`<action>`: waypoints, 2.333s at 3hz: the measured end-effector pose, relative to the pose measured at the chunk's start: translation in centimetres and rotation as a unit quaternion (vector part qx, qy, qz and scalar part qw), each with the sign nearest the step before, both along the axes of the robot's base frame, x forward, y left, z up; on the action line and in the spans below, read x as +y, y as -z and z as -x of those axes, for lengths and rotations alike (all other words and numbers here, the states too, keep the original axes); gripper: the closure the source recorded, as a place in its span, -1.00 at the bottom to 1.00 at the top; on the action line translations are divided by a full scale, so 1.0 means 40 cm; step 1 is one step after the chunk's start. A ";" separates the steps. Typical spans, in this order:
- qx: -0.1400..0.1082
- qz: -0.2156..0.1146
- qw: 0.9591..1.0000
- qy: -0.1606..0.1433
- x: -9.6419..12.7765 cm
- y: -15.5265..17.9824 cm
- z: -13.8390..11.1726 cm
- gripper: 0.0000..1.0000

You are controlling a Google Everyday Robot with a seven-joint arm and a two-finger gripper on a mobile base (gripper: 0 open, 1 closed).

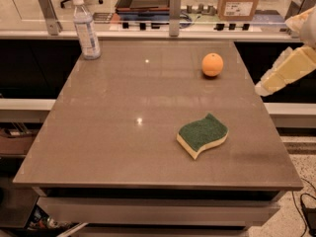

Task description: Move orange near blue plastic bottle

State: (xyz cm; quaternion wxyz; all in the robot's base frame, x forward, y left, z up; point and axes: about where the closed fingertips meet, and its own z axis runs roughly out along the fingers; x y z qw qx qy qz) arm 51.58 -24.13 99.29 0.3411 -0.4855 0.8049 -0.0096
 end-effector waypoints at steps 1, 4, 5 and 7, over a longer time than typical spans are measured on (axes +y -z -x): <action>-0.042 -0.064 0.997 0.031 -0.002 0.015 -0.087 -1.00; -0.061 -0.213 0.972 0.077 0.044 0.103 -0.394 -1.00; -0.058 -0.259 0.961 0.083 0.069 0.161 -0.449 -1.00; -0.069 -0.330 0.938 0.080 0.117 0.256 -0.544 -1.00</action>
Offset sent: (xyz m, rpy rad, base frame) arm 0.1372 -0.0011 -0.0214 0.3772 -0.1687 -0.1914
